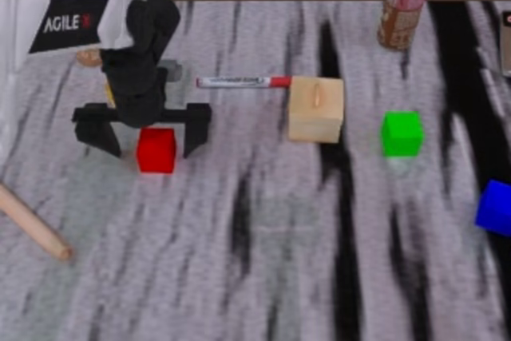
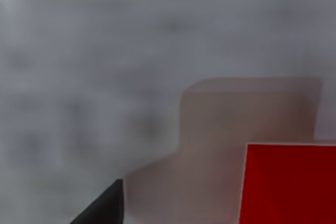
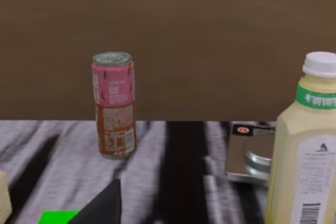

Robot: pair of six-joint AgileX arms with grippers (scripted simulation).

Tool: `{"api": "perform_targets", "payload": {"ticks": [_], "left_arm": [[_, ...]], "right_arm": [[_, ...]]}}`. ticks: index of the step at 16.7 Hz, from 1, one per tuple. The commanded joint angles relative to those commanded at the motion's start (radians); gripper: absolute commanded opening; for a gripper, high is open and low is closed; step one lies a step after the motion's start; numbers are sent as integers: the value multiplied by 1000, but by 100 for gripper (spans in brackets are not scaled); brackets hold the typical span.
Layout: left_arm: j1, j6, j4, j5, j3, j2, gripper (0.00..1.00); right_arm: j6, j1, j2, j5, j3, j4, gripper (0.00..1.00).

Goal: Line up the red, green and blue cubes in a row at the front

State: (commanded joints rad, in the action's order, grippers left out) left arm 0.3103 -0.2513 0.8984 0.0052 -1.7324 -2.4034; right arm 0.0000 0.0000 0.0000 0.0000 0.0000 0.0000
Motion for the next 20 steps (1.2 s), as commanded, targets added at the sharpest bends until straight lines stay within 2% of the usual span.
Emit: {"api": "perform_targets", "payload": {"ticks": [4,17,20], "left_arm": [[0,0,-4,0,3,-2,100],[0,0,-4,0,3,-2,2],[0,0,-4,0,3,-2,0]], "right_arm": [[0,0,0,0,0,0,100],[0,0,0,0,0,0,100],[0,0,0,0,0,0,100]]}}
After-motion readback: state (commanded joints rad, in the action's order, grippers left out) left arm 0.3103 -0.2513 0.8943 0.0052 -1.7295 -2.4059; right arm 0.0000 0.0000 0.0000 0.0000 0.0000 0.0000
